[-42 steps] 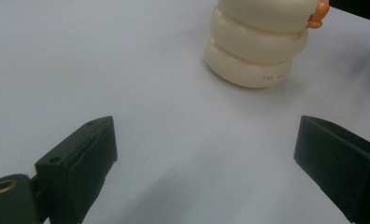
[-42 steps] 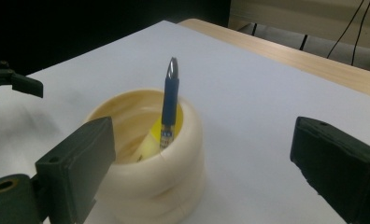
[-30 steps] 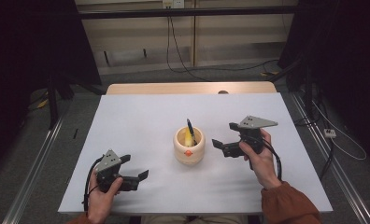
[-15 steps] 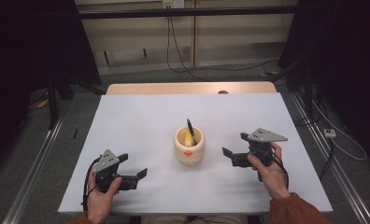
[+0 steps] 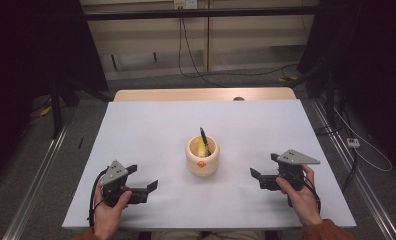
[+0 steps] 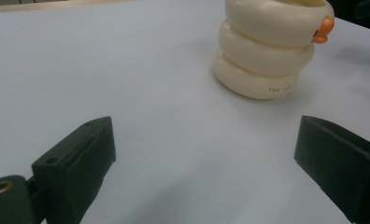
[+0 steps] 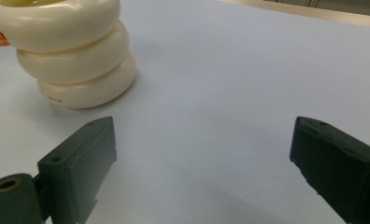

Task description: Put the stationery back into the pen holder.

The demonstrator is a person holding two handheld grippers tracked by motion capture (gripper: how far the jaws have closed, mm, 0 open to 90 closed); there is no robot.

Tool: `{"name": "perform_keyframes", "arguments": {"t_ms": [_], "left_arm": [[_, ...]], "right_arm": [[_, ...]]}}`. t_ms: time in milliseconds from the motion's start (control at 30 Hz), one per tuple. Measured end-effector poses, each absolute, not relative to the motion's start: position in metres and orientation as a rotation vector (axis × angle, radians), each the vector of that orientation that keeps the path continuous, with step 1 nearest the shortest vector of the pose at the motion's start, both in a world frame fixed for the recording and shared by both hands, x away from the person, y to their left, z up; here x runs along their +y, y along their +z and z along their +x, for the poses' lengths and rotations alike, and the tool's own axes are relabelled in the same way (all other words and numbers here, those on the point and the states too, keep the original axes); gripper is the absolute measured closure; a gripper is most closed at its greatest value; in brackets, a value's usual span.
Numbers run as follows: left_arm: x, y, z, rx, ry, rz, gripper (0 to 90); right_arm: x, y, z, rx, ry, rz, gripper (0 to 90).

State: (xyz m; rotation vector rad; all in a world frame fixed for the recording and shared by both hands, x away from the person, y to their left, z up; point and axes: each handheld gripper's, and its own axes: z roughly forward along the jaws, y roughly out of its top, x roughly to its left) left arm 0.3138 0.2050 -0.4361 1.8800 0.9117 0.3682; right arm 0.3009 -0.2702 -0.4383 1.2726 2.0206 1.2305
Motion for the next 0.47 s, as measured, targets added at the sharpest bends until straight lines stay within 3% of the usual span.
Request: {"name": "perform_keyframes", "arguments": {"t_ms": [467], "left_arm": [[0.207, -0.434, 0.313, 0.933, 0.410, 1.874, 6.4]], "right_arm": [[-0.278, -0.444, 0.287, 1.986, 1.256, 1.277, 5.7]]}}
